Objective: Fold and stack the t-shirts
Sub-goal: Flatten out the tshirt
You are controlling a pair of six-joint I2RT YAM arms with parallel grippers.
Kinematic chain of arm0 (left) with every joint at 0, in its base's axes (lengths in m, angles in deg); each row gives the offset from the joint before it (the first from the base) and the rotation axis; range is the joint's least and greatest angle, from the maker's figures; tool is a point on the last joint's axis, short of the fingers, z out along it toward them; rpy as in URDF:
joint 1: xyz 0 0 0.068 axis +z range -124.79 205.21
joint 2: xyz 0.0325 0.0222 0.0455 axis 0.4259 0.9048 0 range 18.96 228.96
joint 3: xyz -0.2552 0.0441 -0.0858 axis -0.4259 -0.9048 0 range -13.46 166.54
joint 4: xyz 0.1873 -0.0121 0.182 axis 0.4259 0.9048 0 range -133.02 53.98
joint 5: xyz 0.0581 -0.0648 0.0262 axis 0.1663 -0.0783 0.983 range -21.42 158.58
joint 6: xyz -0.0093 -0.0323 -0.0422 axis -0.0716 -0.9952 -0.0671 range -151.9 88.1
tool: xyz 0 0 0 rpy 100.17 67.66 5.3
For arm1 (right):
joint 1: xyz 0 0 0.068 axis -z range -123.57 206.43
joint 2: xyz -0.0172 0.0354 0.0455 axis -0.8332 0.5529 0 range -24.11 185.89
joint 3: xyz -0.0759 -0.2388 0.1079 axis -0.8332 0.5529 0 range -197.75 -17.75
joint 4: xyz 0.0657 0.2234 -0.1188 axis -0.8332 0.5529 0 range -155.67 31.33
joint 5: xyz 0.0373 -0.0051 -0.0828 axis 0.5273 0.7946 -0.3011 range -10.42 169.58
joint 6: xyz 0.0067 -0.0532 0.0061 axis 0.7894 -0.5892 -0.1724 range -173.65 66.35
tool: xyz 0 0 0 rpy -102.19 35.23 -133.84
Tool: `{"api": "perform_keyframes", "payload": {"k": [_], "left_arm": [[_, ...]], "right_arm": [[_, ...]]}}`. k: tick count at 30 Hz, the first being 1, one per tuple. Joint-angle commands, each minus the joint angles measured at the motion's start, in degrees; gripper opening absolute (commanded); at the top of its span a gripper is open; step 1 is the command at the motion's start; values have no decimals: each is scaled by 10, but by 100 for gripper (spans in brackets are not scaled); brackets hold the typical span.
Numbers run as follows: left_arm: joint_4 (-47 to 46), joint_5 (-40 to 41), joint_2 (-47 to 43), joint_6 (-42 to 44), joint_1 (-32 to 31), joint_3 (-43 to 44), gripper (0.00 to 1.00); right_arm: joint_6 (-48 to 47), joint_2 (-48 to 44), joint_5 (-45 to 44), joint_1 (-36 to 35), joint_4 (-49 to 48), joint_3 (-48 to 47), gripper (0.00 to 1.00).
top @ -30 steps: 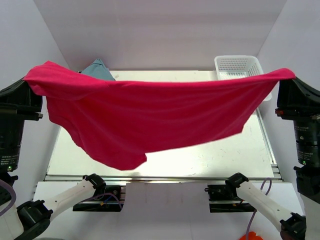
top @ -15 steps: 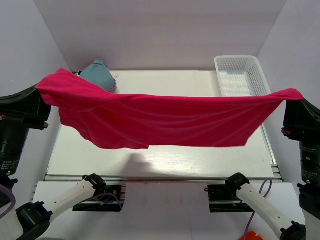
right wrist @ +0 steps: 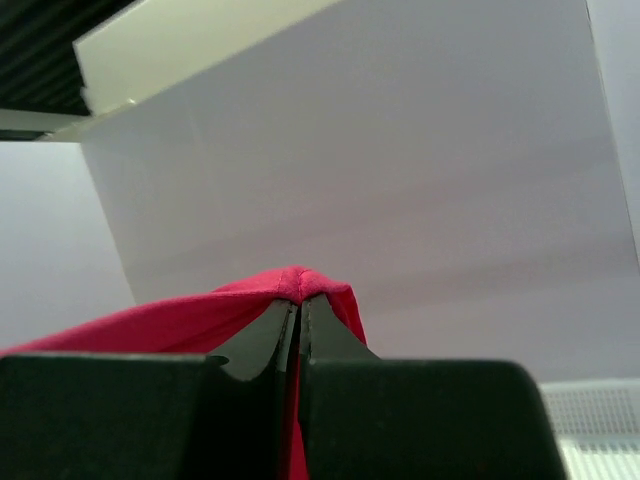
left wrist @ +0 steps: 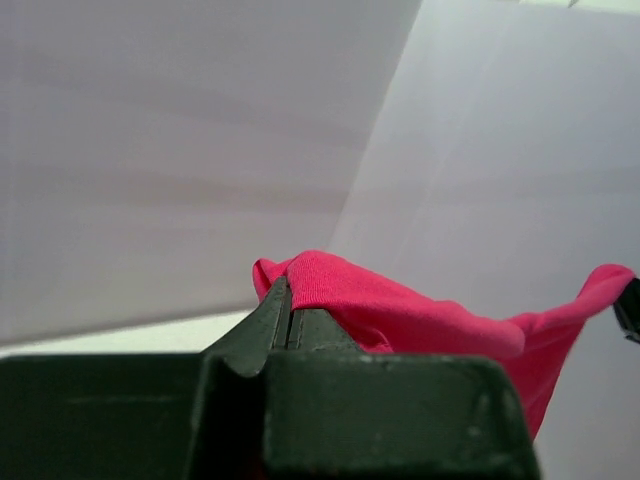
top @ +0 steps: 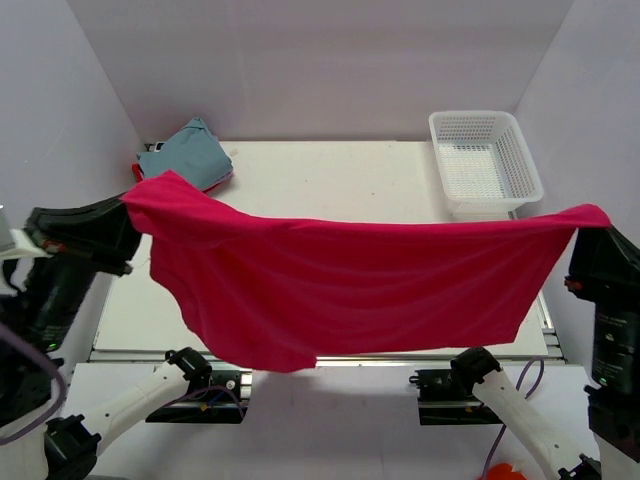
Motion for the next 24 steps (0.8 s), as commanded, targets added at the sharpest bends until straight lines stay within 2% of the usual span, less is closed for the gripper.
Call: {"api": "perform_keyframes", "payload": {"k": [1, 4, 6, 12, 13, 14, 19, 24], "left_arm": [[-37, 50, -4, -18, 4, -76, 0], [-74, 81, -24, -25, 4, -158, 0], [-95, 107, -29, -31, 4, -201, 0], [-120, 284, 0, -75, 4, -334, 0], [-125, 351, 22, -81, 4, -353, 0], [-132, 383, 34, -96, 4, -368, 0], [-158, 457, 121, -104, 4, -390, 0], [-181, 508, 212, -114, 10, -390, 0]], "right_arm": [[28, 17, -60, 0, -26, 40, 0], [43, 25, -72, 0, -78, 123, 0], [45, 44, -113, 0, -125, 188, 0], [63, 127, -246, 2, -195, 294, 0], [65, 160, -276, 2, -222, 317, 0], [68, 194, -295, 3, -249, 330, 0], [66, 289, -354, 4, -289, 347, 0], [58, 415, -403, 12, -302, 307, 0]]}}
